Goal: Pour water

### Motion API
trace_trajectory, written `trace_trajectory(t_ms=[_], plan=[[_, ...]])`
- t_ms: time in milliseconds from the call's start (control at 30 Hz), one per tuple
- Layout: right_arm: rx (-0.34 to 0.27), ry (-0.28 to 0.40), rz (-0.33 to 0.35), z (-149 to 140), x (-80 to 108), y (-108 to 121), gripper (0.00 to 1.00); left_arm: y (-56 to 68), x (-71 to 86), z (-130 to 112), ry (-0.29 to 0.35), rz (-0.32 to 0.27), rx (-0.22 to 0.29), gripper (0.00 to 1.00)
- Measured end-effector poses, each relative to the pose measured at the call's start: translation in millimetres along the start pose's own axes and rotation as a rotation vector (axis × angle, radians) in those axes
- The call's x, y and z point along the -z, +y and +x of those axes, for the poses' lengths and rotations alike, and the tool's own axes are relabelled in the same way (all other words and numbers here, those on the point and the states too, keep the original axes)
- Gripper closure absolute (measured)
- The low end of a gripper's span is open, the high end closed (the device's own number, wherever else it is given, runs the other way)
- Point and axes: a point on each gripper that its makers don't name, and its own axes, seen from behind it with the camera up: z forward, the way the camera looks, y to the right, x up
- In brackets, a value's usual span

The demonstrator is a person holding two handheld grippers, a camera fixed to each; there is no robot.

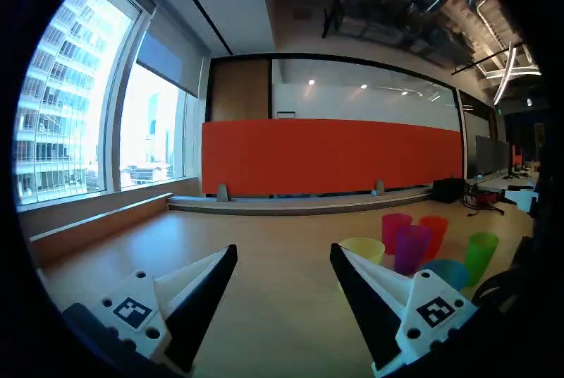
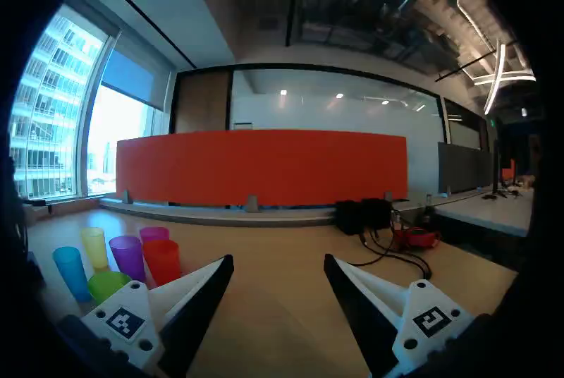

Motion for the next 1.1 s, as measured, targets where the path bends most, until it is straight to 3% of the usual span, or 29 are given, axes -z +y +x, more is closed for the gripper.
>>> trace_trajectory(t_ms=[1100], plan=[[-0.001,-0.003,0.014,-1.0,-0.4,-3.4,0.0,0.9,0.3,0.2,0.0,0.0,0.0,0.02]])
